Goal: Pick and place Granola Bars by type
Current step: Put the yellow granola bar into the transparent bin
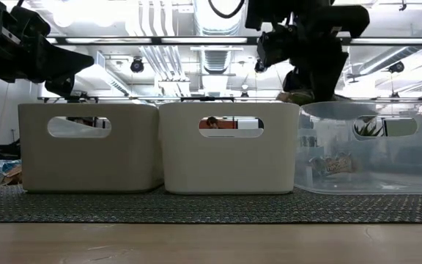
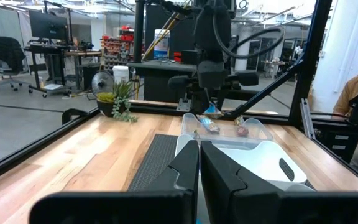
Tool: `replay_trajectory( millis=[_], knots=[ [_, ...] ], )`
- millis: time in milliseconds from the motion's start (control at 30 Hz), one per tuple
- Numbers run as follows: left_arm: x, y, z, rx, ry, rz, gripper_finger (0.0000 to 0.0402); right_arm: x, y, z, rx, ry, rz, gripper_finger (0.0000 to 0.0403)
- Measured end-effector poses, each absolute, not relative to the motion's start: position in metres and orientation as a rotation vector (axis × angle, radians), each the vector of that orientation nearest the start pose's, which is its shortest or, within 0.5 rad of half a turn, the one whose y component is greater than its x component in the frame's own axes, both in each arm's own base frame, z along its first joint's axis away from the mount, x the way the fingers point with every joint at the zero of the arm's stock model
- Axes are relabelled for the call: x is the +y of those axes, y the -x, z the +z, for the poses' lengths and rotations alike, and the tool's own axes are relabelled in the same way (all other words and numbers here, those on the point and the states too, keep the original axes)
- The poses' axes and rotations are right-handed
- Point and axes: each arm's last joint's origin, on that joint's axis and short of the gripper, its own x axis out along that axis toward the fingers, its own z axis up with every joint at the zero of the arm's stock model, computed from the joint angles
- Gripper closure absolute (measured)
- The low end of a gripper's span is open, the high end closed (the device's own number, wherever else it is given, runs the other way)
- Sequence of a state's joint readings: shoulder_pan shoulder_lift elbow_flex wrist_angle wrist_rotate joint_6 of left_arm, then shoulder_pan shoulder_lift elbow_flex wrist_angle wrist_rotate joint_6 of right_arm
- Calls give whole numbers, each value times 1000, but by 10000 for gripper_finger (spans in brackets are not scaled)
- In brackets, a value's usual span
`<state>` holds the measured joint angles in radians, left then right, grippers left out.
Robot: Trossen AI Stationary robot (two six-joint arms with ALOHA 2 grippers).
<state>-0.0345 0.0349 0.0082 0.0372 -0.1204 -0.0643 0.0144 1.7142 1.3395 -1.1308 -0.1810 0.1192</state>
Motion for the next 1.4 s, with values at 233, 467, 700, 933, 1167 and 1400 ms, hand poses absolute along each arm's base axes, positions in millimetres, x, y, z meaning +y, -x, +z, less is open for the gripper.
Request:
replay_trajectory(
  millis=[233, 467, 700, 933, 1167, 1400],
  knots=[
    [0, -99, 167, -13, 65, 86, 402, 12, -312, 223, 1514, -220, 69, 340],
    [0, -99, 167, -13, 65, 86, 402, 12, -314, 215, 1488, -218, 72, 340],
    [0, -99, 167, -13, 65, 86, 402, 12, -312, 207, 1492, -217, 73, 340],
    [0, -99, 167, -13, 65, 86, 402, 12, -312, 205, 1487, -218, 73, 340],
    [0, -99, 167, -13, 65, 86, 402, 12, -313, 205, 1477, -214, 78, 340],
    [0, -99, 167, -13, 65, 85, 402, 12, -314, 205, 1463, -215, 80, 340]
  ],
)
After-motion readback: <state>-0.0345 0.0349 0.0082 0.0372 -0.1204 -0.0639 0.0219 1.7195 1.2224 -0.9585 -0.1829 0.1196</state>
